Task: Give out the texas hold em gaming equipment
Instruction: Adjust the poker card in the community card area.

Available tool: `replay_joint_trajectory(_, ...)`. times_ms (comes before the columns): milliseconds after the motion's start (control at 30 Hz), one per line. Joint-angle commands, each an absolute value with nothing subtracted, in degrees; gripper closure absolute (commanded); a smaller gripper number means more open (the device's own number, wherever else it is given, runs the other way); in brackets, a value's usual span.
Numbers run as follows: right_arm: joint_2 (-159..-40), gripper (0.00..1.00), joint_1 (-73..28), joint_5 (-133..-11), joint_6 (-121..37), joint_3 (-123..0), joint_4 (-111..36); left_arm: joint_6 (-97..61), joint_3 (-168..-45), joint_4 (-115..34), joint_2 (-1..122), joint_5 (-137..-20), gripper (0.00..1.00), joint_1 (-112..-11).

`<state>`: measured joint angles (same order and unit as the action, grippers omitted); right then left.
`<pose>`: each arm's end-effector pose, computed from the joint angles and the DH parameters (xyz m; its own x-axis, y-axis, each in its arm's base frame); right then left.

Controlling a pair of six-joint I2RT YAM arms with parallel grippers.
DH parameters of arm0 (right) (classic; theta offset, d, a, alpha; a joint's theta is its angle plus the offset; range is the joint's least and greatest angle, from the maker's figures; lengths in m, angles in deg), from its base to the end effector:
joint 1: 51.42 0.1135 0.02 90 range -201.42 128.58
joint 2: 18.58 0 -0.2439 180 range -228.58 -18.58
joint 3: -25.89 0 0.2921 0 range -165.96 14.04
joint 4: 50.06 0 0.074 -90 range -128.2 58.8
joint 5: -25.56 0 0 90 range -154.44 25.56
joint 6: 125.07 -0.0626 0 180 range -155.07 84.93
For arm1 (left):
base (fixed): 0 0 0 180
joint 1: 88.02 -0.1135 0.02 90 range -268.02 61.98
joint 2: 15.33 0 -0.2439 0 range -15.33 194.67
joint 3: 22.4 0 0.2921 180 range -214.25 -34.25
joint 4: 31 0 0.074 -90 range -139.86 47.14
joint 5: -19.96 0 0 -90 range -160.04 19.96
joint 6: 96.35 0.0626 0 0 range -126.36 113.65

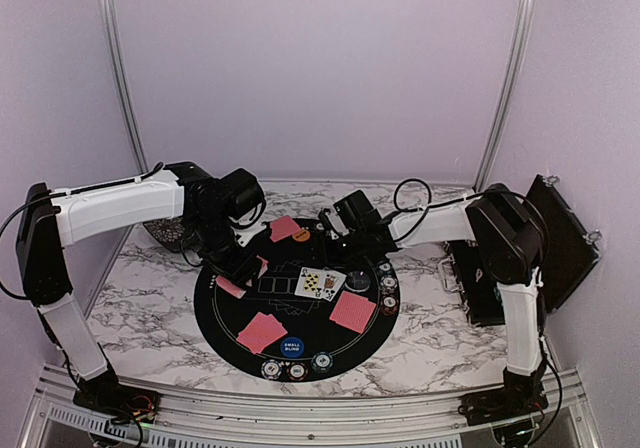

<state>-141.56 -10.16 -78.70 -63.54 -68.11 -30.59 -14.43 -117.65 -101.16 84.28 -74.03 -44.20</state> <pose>0.3639 0.3398 0.0758 -0.8578 -0.1379 -0.4952 -0.4016 0.7810 0.4782 0.2772 -0.2721 0.2003 -0.7874 0.5613 -0.2548 0.5994 0.7937 -0.1039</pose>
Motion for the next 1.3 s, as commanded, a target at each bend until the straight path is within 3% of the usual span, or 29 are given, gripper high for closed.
replay_joint_trajectory(0,-141.11,0.34,-8.09,-78.65,-62.86,-68.01,-27.35,-13.99,-117.05,-101.48,82.26,-73.64,0.43,-44.46)
replay_joint_trajectory(900,-139.56,0.33,-9.21,-83.4,-63.03,-71.05,-29.56,-13.93,-117.99,-101.57,82.81,-73.42,0.43,-44.52)
replay_joint_trajectory(1267,-134.07,0.33,-10.43,-100.4,-71.16,-65.73,-40.29,-13.65,-118.76,-101.7,83.18,-74.27,0.43,-44.17)
